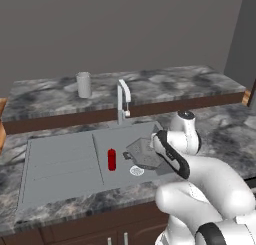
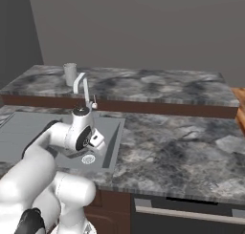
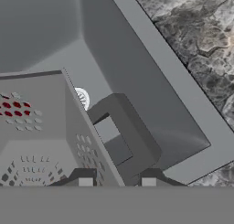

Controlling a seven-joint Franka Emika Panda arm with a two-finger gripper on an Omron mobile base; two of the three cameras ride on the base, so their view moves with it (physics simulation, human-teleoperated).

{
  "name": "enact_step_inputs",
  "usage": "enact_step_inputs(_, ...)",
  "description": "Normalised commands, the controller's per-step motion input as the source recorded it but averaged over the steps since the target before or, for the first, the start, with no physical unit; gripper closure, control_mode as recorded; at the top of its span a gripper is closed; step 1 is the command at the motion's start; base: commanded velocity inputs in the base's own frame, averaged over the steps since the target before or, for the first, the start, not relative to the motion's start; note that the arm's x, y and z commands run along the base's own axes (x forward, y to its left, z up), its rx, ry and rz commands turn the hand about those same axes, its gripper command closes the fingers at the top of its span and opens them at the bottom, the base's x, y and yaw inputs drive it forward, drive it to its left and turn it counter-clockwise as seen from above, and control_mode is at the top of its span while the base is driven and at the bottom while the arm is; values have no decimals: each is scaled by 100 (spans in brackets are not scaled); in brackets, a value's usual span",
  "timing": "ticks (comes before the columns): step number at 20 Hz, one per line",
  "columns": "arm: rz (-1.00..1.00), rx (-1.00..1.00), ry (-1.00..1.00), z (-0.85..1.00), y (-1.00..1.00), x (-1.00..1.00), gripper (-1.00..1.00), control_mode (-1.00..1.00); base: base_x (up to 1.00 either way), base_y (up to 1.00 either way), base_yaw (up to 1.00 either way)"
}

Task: Pick the glass cup and colander and place them in the sink. Then turn on the water.

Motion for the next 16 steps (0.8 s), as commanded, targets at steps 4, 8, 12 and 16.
enact_step_inputs(4,0,-1,12,-25,0,40,100,-100,0,0,0)
enact_step_inputs(8,0,-2,1,-31,0,37,100,-100,0,0,0)
enact_step_inputs(12,0,-5,0,-33,1,43,100,-100,0,0,0)
enact_step_inputs(16,0,-4,1,-37,0,36,100,-100,0,0,0)
